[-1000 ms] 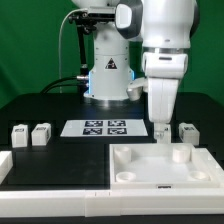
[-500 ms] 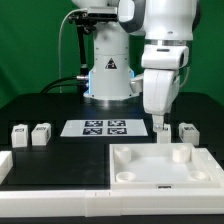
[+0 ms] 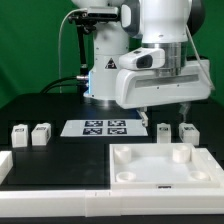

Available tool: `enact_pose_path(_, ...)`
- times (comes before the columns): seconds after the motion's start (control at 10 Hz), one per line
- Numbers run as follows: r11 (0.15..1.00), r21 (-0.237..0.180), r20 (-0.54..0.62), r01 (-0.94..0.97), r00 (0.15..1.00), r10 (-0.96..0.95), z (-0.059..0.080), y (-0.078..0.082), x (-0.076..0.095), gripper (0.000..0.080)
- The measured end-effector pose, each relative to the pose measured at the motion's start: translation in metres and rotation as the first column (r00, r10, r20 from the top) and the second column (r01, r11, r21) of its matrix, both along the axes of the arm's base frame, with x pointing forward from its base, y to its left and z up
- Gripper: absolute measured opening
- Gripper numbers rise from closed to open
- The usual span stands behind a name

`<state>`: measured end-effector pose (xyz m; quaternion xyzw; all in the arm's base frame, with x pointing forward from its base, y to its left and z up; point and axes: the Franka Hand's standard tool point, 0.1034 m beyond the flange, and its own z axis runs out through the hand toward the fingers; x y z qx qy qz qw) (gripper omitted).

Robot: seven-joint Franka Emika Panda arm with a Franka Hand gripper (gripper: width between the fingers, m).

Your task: Assemble one leg

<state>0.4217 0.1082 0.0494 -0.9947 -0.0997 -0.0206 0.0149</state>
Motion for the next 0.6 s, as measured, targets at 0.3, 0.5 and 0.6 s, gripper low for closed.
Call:
enact_pose_path(0.3, 0.992, 0.018, -0.017, 0.125, 0.992, -0.125, -0.001, 0.033, -0.012, 0.0649)
enact_pose_path(0.5, 0.992, 0.029, -0.023, 0.123, 0.992, -0.123, -0.001, 0.051, -0.018, 0.0649)
enact_pose_path(0.6, 0.992, 0.028, -0.025, 0.123, 0.992, -0.122, -0.001, 0.049, -0.018, 0.0649)
